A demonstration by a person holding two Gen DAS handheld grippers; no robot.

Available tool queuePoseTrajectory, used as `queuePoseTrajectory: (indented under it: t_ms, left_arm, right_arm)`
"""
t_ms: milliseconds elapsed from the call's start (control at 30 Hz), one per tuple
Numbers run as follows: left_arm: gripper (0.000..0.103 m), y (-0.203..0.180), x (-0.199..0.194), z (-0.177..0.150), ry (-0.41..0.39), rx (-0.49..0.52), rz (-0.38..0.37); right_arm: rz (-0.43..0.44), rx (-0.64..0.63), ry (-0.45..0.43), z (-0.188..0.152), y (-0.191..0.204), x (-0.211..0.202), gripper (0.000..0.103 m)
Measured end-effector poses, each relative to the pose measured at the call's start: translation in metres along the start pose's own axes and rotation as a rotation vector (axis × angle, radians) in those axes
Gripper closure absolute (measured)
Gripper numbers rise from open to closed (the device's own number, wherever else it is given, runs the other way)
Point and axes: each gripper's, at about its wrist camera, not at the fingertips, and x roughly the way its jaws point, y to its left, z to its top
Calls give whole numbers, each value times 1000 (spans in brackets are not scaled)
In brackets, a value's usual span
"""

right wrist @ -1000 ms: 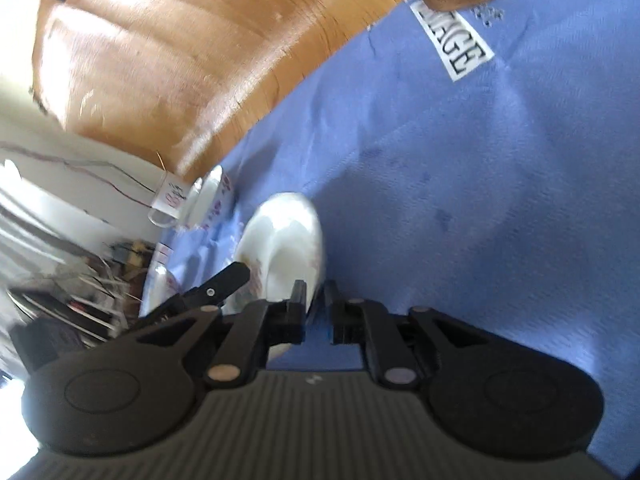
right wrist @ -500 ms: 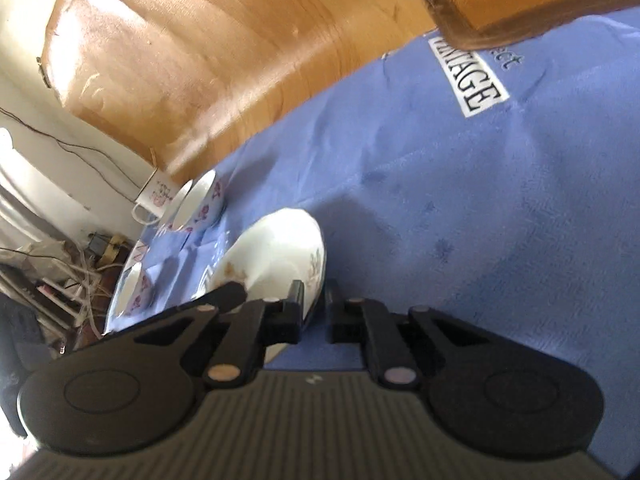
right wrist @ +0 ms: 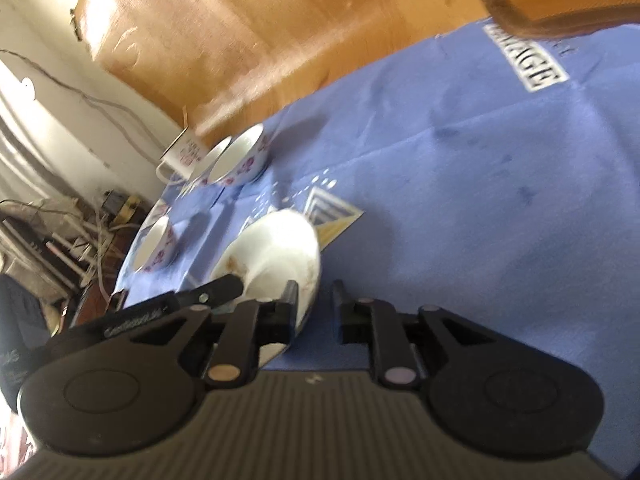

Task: Organize plates and bowls

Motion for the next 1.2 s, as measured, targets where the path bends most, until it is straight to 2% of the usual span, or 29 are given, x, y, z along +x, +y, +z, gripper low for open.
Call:
queuePoseTrajectory:
  t_ms: [67,133,267,400,500,733,867,1000,1200]
  left_arm:
    - [83,-4,0,-1,-7,19,21]
    - [85,-7,-5,-1,-9,14,15]
    - [86,-21,-17,0,-28,38,-15]
    - [86,-52,-13,1,-25,90,-49]
    - [85,-88,-3,4,-18,141,-93]
    - [85,-208,30,1,20,301,-290]
    - [85,-271,54,-9,56,369,-365]
    - [85,-306,74,-18,91,400,-374]
    - [84,-318,89,-23,122,407,-353]
  right_arm:
    - [17,-3,19,-3,1,1,92]
    - [-11,-31,8,-5,6,-2,92]
    - [-12,-31,-24,-7,1,-17,93]
    - [-59,-22,-102,-8,-8,-40,93]
    - [-108,-12,-187,-7,-22,-68,92]
    - [-278,74,-414,-9,-79,-154,92]
    - [-374,135,-487,-8,-114,-187,92]
    - [-414,178,-498,-3,-139,-197,92]
    - [-439,178,-517,2,-149,-198,92]
